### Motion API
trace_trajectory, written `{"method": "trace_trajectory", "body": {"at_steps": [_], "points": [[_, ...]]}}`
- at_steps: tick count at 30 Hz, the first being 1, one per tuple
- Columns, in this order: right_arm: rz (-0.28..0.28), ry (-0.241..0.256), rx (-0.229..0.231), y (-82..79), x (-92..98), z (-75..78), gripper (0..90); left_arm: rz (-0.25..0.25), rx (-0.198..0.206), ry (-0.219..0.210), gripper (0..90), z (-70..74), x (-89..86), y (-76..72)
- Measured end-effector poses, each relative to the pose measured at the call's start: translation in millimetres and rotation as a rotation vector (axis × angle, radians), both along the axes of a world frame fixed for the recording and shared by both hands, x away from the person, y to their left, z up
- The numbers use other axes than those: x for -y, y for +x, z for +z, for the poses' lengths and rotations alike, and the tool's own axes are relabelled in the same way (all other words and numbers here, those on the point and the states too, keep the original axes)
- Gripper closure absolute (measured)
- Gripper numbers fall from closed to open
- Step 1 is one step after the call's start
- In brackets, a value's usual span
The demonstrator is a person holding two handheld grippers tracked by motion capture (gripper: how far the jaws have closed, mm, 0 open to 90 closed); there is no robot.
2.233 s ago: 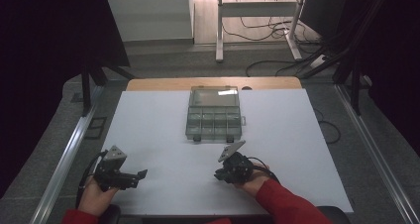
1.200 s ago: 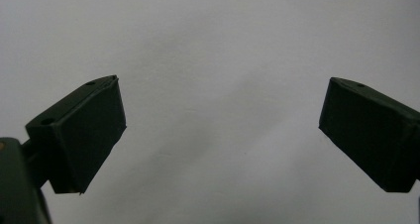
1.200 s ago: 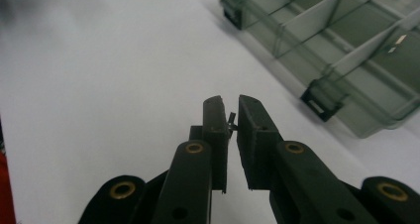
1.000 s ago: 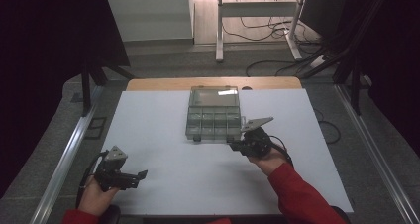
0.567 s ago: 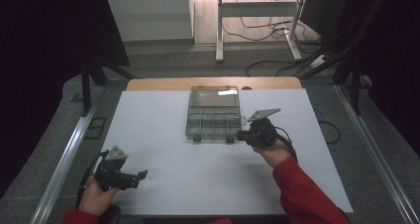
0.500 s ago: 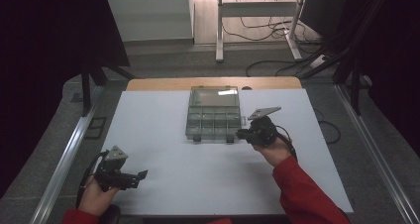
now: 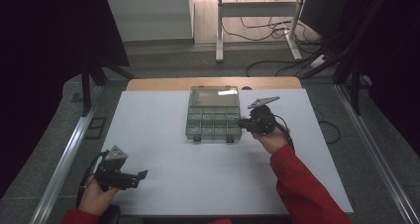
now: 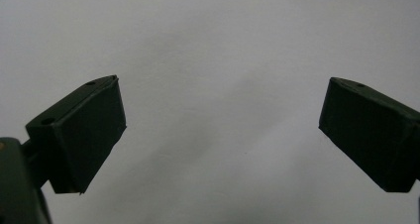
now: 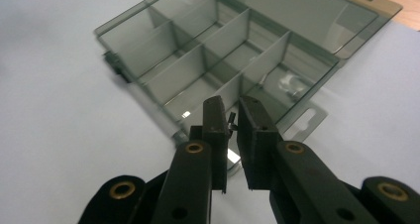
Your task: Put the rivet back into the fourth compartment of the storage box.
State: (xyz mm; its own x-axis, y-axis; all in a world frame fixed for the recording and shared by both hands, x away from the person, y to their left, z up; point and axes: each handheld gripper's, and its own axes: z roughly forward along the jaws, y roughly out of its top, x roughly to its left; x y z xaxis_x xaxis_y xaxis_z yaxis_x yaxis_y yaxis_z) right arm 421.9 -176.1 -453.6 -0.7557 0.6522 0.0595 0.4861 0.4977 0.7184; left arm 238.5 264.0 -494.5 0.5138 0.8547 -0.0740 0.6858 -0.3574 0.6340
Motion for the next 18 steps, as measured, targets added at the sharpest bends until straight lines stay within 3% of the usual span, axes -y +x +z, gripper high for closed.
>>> {"method": "trace_trajectory", "body": {"at_steps": [9,18], "points": [[-0.059,-0.006,0.001,34.4,-6.3,-4.6,81.6,0.001,-0.001,-0.004,4.5,-0.1,-0.5,0.1],[-0.097,-0.029,-0.019,56.7,-17.1,-23.3,79.6,0.001,0.0,-0.007,4.5,0.0,-1.1,-0.1]]}}
